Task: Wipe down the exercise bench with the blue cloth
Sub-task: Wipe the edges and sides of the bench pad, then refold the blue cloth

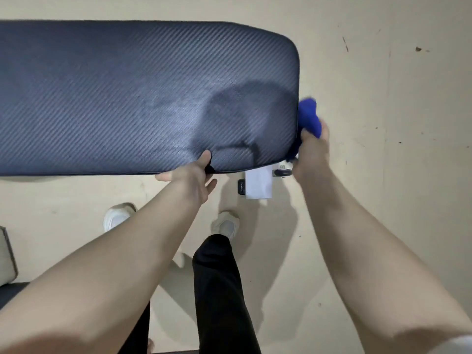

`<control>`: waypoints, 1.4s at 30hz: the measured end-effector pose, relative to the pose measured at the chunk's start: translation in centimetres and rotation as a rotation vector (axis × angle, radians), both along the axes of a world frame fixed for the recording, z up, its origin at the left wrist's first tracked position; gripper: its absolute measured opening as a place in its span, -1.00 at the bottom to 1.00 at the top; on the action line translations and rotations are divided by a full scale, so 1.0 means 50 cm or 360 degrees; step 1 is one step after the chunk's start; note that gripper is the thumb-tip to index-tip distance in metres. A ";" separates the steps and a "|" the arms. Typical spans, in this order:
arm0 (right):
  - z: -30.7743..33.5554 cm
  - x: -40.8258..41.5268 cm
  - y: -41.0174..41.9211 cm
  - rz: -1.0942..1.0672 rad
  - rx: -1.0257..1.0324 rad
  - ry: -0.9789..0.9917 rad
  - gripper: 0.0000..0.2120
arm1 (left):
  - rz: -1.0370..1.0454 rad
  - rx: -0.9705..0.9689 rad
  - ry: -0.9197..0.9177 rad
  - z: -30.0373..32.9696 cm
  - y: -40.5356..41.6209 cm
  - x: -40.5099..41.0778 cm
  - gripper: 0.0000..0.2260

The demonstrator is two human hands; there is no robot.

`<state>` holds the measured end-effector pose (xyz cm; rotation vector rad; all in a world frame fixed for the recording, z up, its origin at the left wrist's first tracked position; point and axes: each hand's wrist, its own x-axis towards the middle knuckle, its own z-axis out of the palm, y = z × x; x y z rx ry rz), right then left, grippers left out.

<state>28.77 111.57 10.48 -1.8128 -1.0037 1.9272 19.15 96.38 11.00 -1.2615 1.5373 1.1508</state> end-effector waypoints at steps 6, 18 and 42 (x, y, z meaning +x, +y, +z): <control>-0.003 -0.046 0.081 0.0397 0.0179 0.0116 -0.84 | 0.0155 -0.0082 0.0157 0.002 0.004 0.012 -0.29; 0.162 0.077 -0.108 0.0983 -0.0509 0.0182 -0.68 | -0.0603 0.0271 -0.0082 0.123 -0.061 0.009 -0.71; 0.425 -0.404 -0.662 0.1726 -0.0635 0.0300 -0.84 | -0.0330 0.0271 0.1153 0.368 -0.708 -0.223 -0.83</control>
